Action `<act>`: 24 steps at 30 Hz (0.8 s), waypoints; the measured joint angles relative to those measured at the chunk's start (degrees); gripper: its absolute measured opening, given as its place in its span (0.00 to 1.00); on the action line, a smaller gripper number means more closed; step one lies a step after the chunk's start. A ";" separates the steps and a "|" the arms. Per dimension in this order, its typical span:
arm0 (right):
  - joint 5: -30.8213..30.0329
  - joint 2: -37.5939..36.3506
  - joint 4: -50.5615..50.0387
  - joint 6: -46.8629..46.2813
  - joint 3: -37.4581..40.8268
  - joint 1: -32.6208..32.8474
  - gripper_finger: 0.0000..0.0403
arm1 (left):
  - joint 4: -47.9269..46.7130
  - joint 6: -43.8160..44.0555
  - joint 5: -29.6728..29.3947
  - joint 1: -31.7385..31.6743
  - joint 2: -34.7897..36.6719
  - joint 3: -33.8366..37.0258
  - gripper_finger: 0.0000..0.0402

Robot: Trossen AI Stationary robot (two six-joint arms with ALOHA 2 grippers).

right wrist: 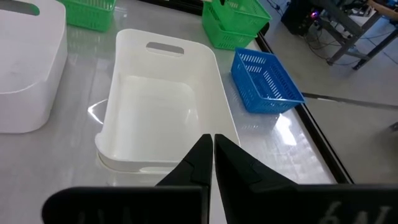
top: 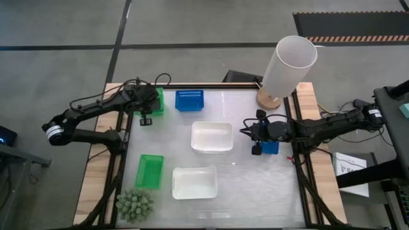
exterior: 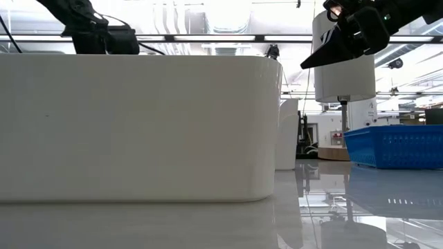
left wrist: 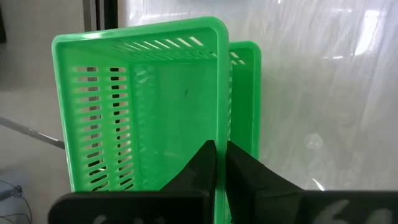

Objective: Stack baskets by color
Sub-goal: Stack the middle green bin on the top green bin

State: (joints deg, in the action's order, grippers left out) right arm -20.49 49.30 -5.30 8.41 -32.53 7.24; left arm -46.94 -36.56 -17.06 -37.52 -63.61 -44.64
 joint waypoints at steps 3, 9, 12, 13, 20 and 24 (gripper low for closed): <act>0.00 0.00 0.00 0.12 0.00 -0.01 0.02 | 0.00 0.05 -0.09 0.00 0.00 0.00 0.00; 0.00 0.00 0.00 0.12 0.00 0.00 0.02 | 0.08 0.23 -0.24 0.00 0.00 0.02 0.00; 0.00 -0.01 0.00 0.14 0.00 -0.02 0.02 | 0.20 0.26 -0.28 -0.02 0.00 0.02 0.00; 0.00 0.00 -0.01 0.12 0.00 0.01 0.02 | 0.24 0.26 -0.33 -0.02 0.00 0.02 0.00; 0.00 0.00 -0.02 0.14 0.00 -0.01 0.02 | 0.47 0.41 -1.42 -0.02 0.00 0.30 0.00; 0.00 0.00 -0.02 0.12 0.00 0.00 0.02 | 2.84 0.36 -1.51 -0.02 0.00 2.60 0.00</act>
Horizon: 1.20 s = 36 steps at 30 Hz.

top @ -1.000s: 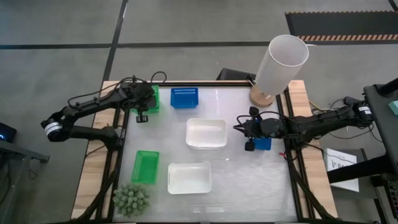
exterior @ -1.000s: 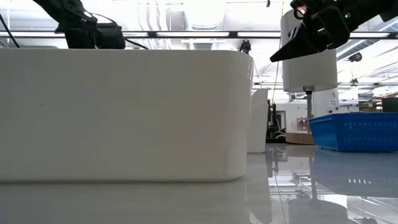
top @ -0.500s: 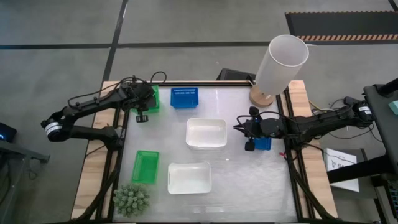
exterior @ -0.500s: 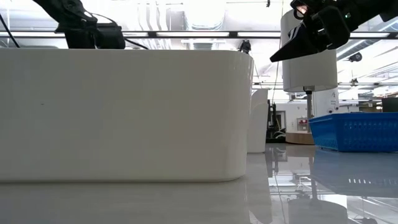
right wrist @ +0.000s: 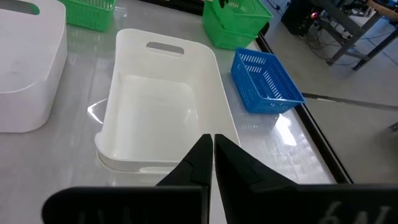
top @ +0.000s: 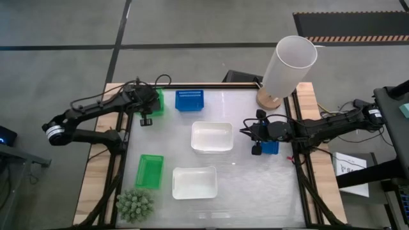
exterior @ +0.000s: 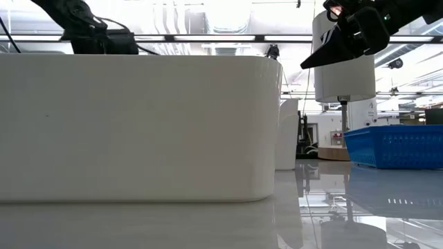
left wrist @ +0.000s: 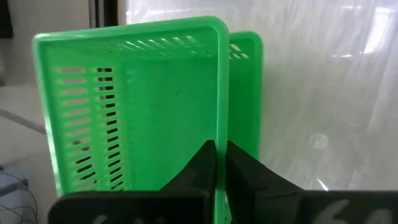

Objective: Stack baskets by color
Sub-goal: Stack the middle green bin on the top green bin

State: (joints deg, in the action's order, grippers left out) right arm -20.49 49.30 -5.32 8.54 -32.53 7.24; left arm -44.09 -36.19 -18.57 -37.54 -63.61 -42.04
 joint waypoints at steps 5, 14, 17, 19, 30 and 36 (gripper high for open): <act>-0.01 0.00 0.00 0.02 0.00 -0.01 0.02 | 0.96 -0.06 -0.19 0.00 0.00 2.30 0.00; -0.02 0.00 0.02 0.02 0.00 -0.02 0.02 | 1.18 -0.09 -0.17 0.00 0.00 2.43 0.00; -0.02 0.00 0.00 0.02 0.00 0.00 0.02 | 1.20 -0.08 -0.17 0.00 0.00 2.43 0.02; -0.02 0.00 0.02 0.02 0.00 -0.02 0.02 | 1.32 -0.08 -0.17 0.00 0.00 2.43 0.05; -0.02 0.00 0.02 0.04 0.00 -0.02 0.02 | 1.75 -0.08 -0.21 0.00 0.00 1.99 0.17; -0.02 0.00 0.02 0.04 0.00 -0.02 0.02 | 1.63 0.00 -0.26 0.04 0.00 -0.58 0.18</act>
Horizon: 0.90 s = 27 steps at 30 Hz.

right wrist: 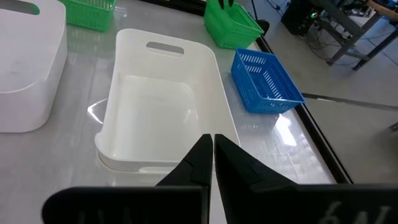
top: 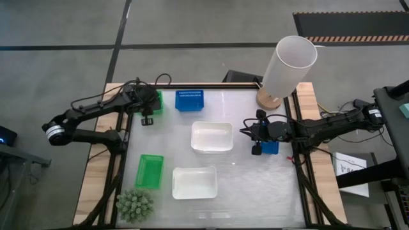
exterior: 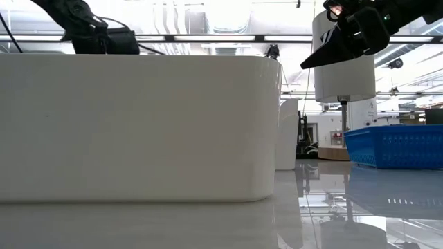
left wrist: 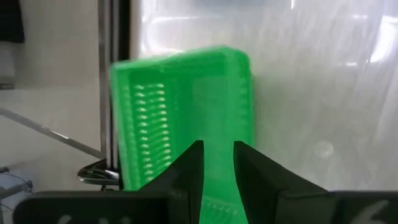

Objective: Stack baskets by color
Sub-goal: Stack the middle green bin on the top green bin, then stack the top blue bin on the bottom blue bins

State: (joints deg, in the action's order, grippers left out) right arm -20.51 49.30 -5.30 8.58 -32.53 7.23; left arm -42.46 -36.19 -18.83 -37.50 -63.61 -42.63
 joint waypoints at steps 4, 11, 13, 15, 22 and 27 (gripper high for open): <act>0.00 0.00 0.00 0.03 0.00 0.01 0.02 | 0.03 1.38 0.05 0.11 0.09 -1.14 0.18; 0.00 0.00 0.00 0.42 0.00 0.00 0.02 | -0.57 9.72 2.17 1.37 0.52 -1.26 0.18; 0.00 0.00 0.00 0.42 0.00 0.00 0.02 | -0.50 15.65 5.17 2.67 1.08 -1.32 0.18; 0.00 0.00 0.00 0.44 -0.02 0.00 0.02 | -0.06 21.80 7.76 4.70 1.88 -1.34 0.18; 0.00 0.00 0.00 0.56 0.00 0.00 0.02 | 5.72 32.63 8.95 15.64 4.82 0.02 0.18; -0.01 -0.01 0.02 1.51 0.00 0.00 0.02 | 8.85 32.84 8.63 19.39 5.05 0.06 0.18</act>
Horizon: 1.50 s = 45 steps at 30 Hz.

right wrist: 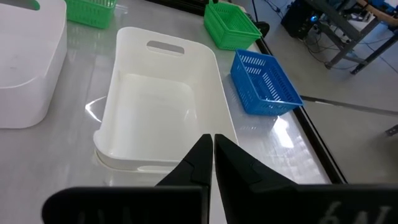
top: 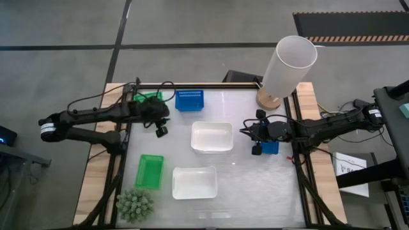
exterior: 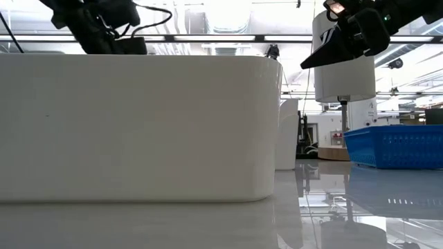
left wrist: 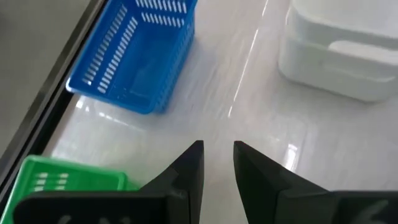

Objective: Stack baskets by color
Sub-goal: Stack the top blue bin on the bottom blue bins

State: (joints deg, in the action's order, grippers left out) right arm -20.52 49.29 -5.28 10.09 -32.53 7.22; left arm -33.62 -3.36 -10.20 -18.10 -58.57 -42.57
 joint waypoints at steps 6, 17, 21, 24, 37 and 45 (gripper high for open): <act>-0.01 0.01 0.00 0.00 0.00 0.00 0.02 | 0.64 0.02 -0.66 0.24 -0.11 0.04 0.18; 0.00 0.01 0.00 0.15 0.00 0.00 0.02 | 4.75 3.15 -0.65 1.07 -0.26 0.30 0.18; 0.01 0.01 0.02 0.19 0.00 0.00 0.02 | 7.88 4.64 -0.54 3.43 -0.26 1.05 0.18; -0.01 0.01 0.02 0.07 0.00 -0.02 0.02 | 11.35 5.68 -0.57 5.63 -0.56 1.47 0.18; 0.03 0.01 0.01 -0.30 0.00 0.00 0.02 | 20.88 6.08 -0.55 11.28 -6.12 1.77 0.18; 5.56 0.01 0.60 0.24 0.00 0.00 0.02 | 21.21 5.99 -0.68 11.43 -8.44 1.77 0.18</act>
State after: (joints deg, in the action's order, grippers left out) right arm -14.96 49.30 -4.68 10.33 -32.53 7.22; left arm -12.40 2.63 -10.87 -6.68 -67.01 -40.80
